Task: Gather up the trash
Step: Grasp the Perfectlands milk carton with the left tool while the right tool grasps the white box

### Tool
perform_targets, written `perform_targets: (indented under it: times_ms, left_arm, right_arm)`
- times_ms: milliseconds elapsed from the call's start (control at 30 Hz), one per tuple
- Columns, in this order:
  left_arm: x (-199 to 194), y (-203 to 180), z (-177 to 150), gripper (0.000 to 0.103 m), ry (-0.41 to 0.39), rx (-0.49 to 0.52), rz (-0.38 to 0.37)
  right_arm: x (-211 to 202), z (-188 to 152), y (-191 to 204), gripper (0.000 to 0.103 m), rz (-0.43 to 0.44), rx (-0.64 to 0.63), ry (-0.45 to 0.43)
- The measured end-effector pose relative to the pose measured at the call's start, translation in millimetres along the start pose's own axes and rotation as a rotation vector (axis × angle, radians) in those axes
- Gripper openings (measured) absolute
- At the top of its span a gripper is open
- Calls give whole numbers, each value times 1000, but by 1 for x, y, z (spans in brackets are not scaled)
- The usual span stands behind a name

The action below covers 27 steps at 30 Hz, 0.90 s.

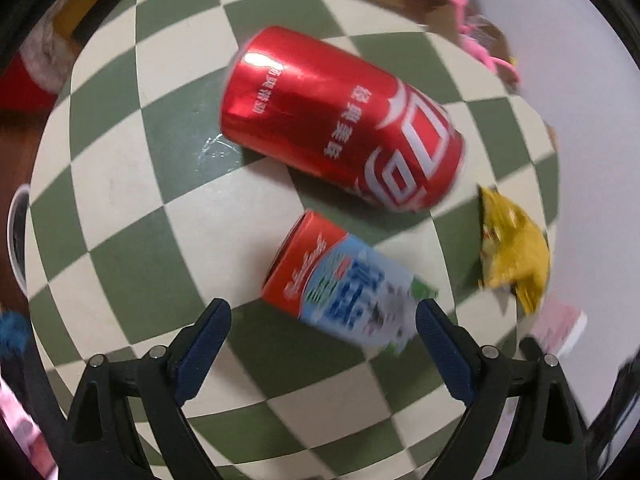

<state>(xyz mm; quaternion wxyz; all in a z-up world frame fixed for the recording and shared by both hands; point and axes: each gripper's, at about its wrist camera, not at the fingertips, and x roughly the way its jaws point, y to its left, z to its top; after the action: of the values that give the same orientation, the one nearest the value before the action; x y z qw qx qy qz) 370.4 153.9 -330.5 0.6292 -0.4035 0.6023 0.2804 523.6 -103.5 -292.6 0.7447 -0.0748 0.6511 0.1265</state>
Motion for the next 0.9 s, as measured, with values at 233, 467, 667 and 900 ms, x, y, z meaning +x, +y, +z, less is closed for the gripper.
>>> perform_targets:
  times_ms: [233,467,667,900]
  left_arm:
    - [17,-1,18,93,66,-183,-92]
    - [23,-11,15,73,-9,-179,-68]
    - [10,-5,-3,61,-52,89,-9]
    - [5,22,-49,62,-19,356,34]
  right_arm:
    - [26,-5,9,44,-16,96,-7]
    - [28,-8,13,44,-31,80,-27]
    - [20,-22,20,44,40,19,-11]
    - [13,-67,43,44,170,-106,101]
